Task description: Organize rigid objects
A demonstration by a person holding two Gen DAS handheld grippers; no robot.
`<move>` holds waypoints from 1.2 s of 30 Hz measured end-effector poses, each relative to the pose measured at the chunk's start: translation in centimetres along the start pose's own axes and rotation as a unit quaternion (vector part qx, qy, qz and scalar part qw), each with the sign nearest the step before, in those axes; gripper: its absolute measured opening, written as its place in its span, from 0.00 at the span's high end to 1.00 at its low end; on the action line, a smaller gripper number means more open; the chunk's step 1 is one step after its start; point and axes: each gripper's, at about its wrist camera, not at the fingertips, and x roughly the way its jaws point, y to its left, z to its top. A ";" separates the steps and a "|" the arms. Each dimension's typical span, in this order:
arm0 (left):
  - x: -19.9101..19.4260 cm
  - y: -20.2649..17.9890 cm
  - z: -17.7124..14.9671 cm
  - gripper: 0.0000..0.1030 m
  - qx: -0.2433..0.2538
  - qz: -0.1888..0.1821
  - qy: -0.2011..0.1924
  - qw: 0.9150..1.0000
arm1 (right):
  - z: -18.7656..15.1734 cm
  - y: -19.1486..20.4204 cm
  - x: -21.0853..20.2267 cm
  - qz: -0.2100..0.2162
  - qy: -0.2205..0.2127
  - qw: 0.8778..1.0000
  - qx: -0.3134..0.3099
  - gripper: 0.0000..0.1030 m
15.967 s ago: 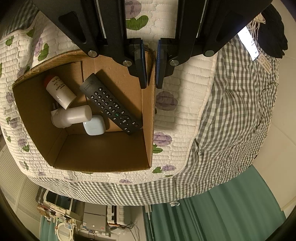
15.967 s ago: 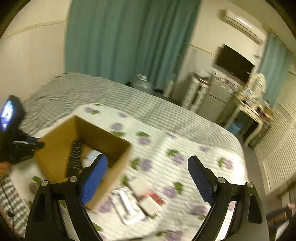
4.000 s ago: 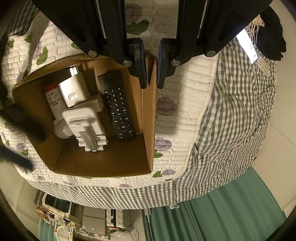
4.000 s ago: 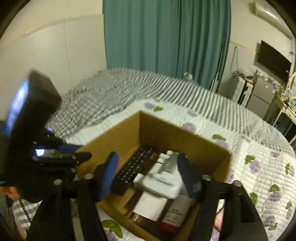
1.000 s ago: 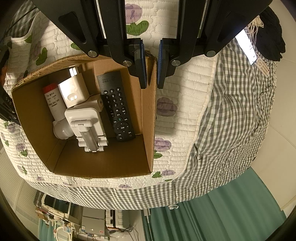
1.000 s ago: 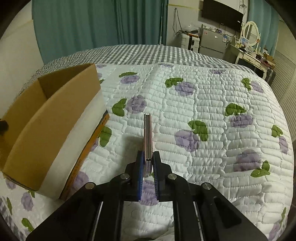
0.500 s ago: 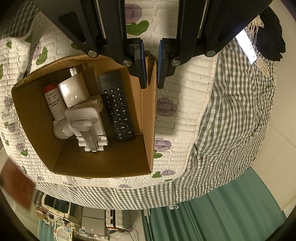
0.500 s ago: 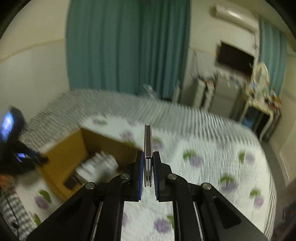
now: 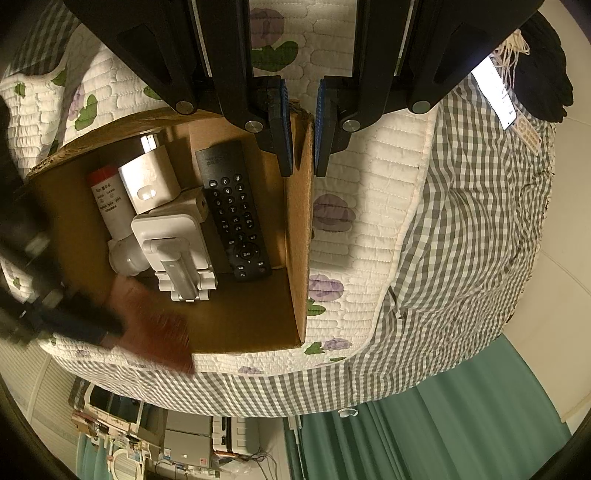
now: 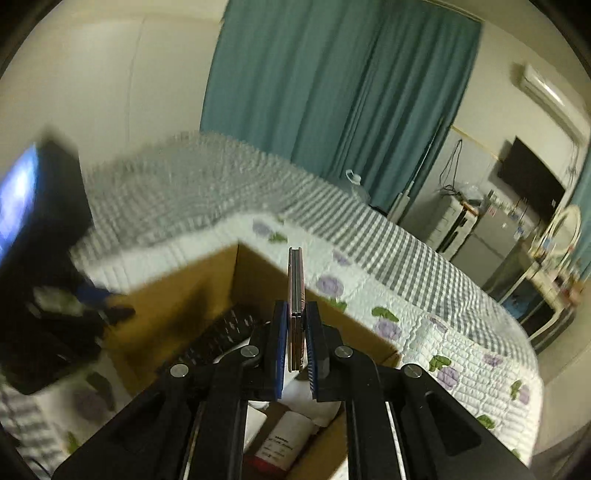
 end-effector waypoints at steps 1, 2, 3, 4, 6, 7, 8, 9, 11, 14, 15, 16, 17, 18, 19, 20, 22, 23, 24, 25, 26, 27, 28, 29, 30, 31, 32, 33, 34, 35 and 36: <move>0.0 0.0 0.0 0.90 0.000 0.000 0.000 1.000 | -0.5 0.7 0.7 -0.004 0.008 1.000 -0.011 0.91; 0.0 0.0 0.0 0.90 0.000 0.000 0.000 1.000 | -0.8 1.3 1.2 -0.005 0.014 1.000 -0.018 0.91; 0.0 0.0 0.0 0.90 0.000 0.000 0.000 1.000 | -1.1 1.7 1.7 -0.004 0.020 1.000 -0.023 0.91; 0.0 0.0 0.0 0.90 0.000 -0.001 0.000 1.000 | -1.5 1.9 2.1 0.000 0.027 0.999 -0.025 0.91; 0.0 0.0 0.0 0.90 -0.001 -0.001 0.001 1.000 | -2.0 2.2 2.4 -0.003 0.025 0.999 -0.030 0.91; 0.1 0.0 0.0 0.90 0.000 -0.001 0.000 1.000 | -2.0 2.3 2.4 -0.005 0.025 0.999 -0.033 0.91; 0.1 0.0 0.1 0.90 0.000 -0.001 0.000 1.000 | -2.0 2.4 2.3 0.000 0.027 0.999 -0.029 0.90; 0.1 0.0 0.1 0.90 -0.001 -0.002 0.000 1.000 | -2.1 2.3 2.3 0.011 0.026 0.999 -0.021 0.89; 0.1 0.0 0.1 0.90 -0.001 -0.002 0.000 1.000 | -2.0 2.0 2.0 0.043 0.025 0.999 -0.001 0.87; 0.1 0.0 0.1 0.90 -0.001 -0.002 0.000 1.000 | -2.2 1.9 1.9 0.094 0.031 0.995 0.028 0.79; 0.1 0.0 0.1 0.90 -0.001 -0.002 0.000 1.000 | -2.3 1.7 1.8 0.104 0.030 0.993 0.039 0.74; 0.1 0.0 0.1 0.90 -0.001 -0.002 -0.001 1.000 | -2.5 1.4 1.6 0.114 0.029 0.992 0.051 0.61; 0.1 0.1 0.1 0.90 -0.001 -0.003 -0.001 1.000 | -2.6 1.1 1.4 0.121 0.027 0.990 0.064 0.49; 0.1 0.1 0.1 0.90 -0.001 -0.004 -0.001 1.000 | -2.8 0.5 1.1 0.129 0.024 0.988 0.081 0.45; 0.1 0.1 0.1 0.90 -0.001 -0.005 0.000 1.000 | -3.1 -0.2 0.7 0.141 0.019 0.984 0.104 0.41; 0.2 0.2 0.1 0.90 -0.002 -0.005 0.000 1.000 | -3.2 -0.8 0.4 0.151 0.014 0.981 0.123 0.38; 0.1 0.2 0.0 0.90 -0.002 -0.006 0.000 1.000 | -3.7 -2.3 -0.3 0.163 0.004 0.973 0.164 0.31; 0.1 0.2 0.1 0.90 -0.002 -0.006 0.000 1.000 | -4.0 -3.0 -0.7 0.161 -0.002 0.970 0.181 0.28; 0.1 0.3 0.1 0.90 -0.003 -0.007 0.000 1.000 | -4.3 -3.4 -1.1 0.157 -0.006 0.969 0.192 0.28; 0.1 0.3 0.1 0.90 -0.004 -0.008 0.000 1.000 | -4.6 -4.0 -1.4 0.153 -0.008 0.967 0.202 0.28; -0.1 0.2 0.1 0.90 -0.004 -0.008 0.000 1.000 | -4.9 -4.3 -1.7 0.151 -0.009 0.966 0.209 0.28; -0.2 0.2 0.1 0.90 -0.004 -0.008 0.000 1.000 | -5.2 -4.6 -1.9 0.148 -0.010 0.965 0.215 0.28; -0.4 0.2 0.1 0.90 -0.004 -0.008 -0.001 1.000 | -5.6 -4.9 -2.0 0.146 -0.009 0.964 0.221 0.27; -0.6 0.2 0.1 0.90 -0.004 -0.008 -0.002 1.000 | -5.8 -5.1 -2.2 0.143 -0.008 0.964 0.226 0.27; -0.9 0.2 0.1 0.90 -0.003 -0.008 -0.004 1.000 | -6.0 -5.3 -2.4 0.140 -0.007 0.963 0.230 0.27; -1.5 0.2 0.1 0.90 -0.002 -0.007 -0.008 1.000 | -6.2 -5.7 -2.7 0.137 -0.007 0.962 0.235 0.27; -1.9 0.2 0.2 0.90 -0.001 -0.007 -0.011 1.000 | -6.3 -5.9 -2.9 0.135 -0.006 0.962 0.237 0.27; -2.5 0.2 0.3 0.90 -0.001 -0.008 -0.017 1.000 | -6.3 -6.1 -3.2 0.133 -0.007 0.962 0.240 0.27; -3.1 0.2 0.4 0.90 0.000 -0.008 -0.023 1.000 | -6.4 -6.3 -3.7 0.129 -0.010 0.962 0.241 0.27; -3.6 0.2 0.5 0.90 0.001 -0.008 -0.028 1.000 | -6.3 -6.4 -4.1 0.125 -0.013 0.962 0.242 0.27; -4.4 0.1 0.6 0.90 0.002 -0.009 -0.037 0.999 | -6.2 -6.6 -4.6 0.121 -0.017 0.962 0.242 0.27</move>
